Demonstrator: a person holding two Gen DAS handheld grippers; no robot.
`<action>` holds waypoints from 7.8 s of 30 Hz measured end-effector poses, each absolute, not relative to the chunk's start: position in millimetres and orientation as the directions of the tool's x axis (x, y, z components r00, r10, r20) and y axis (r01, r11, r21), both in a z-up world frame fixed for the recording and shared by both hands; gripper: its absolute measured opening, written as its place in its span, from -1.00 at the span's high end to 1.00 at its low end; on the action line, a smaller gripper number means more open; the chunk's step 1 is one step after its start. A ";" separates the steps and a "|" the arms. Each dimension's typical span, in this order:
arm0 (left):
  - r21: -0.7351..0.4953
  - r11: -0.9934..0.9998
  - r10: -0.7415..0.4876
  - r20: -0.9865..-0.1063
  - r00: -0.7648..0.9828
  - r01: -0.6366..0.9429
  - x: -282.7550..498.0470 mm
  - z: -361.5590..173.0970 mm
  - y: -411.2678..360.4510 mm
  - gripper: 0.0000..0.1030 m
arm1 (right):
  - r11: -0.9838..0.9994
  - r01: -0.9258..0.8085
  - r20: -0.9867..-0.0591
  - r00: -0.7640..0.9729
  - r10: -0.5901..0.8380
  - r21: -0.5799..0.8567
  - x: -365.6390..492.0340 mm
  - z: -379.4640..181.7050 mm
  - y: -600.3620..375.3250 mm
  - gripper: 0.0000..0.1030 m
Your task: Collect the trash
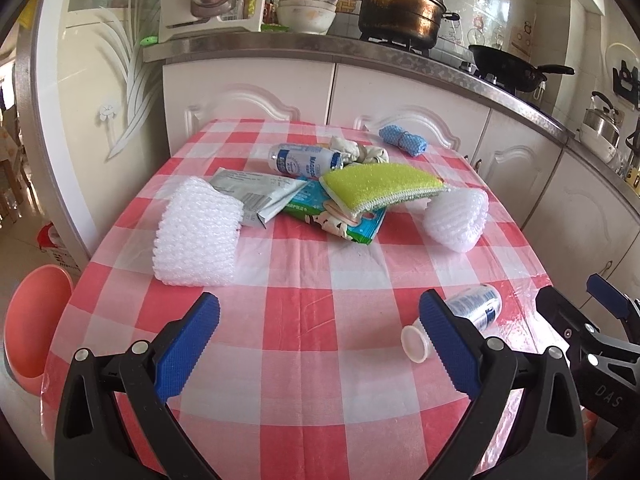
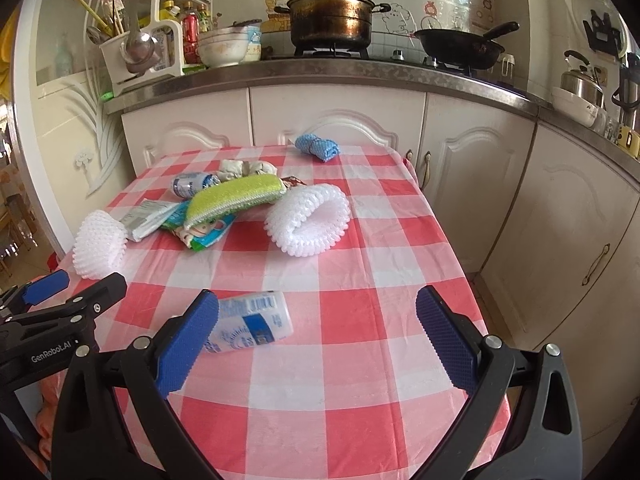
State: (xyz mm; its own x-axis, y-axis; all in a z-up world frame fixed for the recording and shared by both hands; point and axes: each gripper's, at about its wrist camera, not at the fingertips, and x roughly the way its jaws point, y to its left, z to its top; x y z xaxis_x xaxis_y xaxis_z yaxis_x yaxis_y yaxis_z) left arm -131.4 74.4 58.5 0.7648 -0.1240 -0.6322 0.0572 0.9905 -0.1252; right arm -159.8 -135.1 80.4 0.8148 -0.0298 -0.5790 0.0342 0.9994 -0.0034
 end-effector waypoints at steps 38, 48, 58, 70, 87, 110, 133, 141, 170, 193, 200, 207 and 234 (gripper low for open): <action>-0.104 0.993 -0.108 -0.567 0.817 0.059 -180.6 86.3 107.4 -0.91 | 0.980 0.074 -0.580 0.813 0.049 0.186 -221.9 84.5 -158.8 -0.94; -0.072 0.995 -0.095 -0.566 0.819 0.065 -185.1 84.1 104.3 -0.91 | 0.955 0.111 -0.679 0.725 0.112 0.276 -219.2 70.4 -173.8 -0.93; -0.054 0.990 -0.135 -0.585 0.800 0.128 -181.1 72.8 85.7 -0.91 | 0.927 0.116 -0.798 0.555 0.236 0.355 -233.2 35.5 -174.8 -0.35; -0.055 0.990 -0.138 -0.617 0.775 0.133 -172.0 57.0 87.2 -0.91 | 0.939 0.008 -0.788 0.546 0.284 0.344 -212.6 37.5 -146.8 -0.34; -0.087 0.985 -0.168 -0.653 0.738 0.147 -155.9 37.8 91.4 -0.91 | 0.941 -0.086 -0.768 0.556 0.318 0.327 -187.4 29.2 -125.0 -0.54; -0.096 0.995 -0.048 -0.662 0.748 -0.022 -114.6 33.6 146.6 -0.91 | 0.973 -0.141 -0.767 0.599 0.232 0.183 -150.2 16.5 -101.4 0.16; 0.016 0.999 0.048 -0.701 0.711 -0.052 -38.5 22.9 158.7 -0.06 | 0.960 -0.177 -0.750 0.600 0.279 0.215 -124.5 16.8 -102.5 0.16; 0.033 0.997 0.070 -0.665 0.744 -0.064 -48.3 37.5 156.1 0.08 | 0.956 -0.194 -0.756 0.586 0.293 0.221 -118.5 17.1 -96.1 0.16; 0.012 0.952 0.256 -0.578 0.775 -0.305 -107.5 78.6 264.7 0.10 | 0.833 -0.467 -0.727 0.456 0.514 0.296 -84.9 56.9 38.0 0.16; 0.030 0.800 0.447 -0.697 0.561 -0.600 -145.0 12.5 411.0 0.08 | 0.570 -0.773 -0.743 0.202 0.638 0.278 -58.7 55.9 279.8 0.16; 0.021 0.776 0.430 -0.750 0.503 -0.631 -142.3 -18.7 432.6 0.06 | 0.543 -0.790 -0.768 0.149 0.622 0.286 -56.5 33.6 324.1 0.16; -0.022 0.768 0.374 -0.796 0.477 -0.640 -140.5 -45.0 445.9 -0.04 | 0.552 -0.764 -0.774 0.112 0.623 0.334 -47.8 11.2 336.5 -0.29; -0.243 0.821 0.234 -0.682 0.693 -0.517 -158.0 39.7 387.9 -0.75 | 0.526 -0.671 -0.319 0.418 0.851 0.523 -52.6 94.0 64.8 -0.93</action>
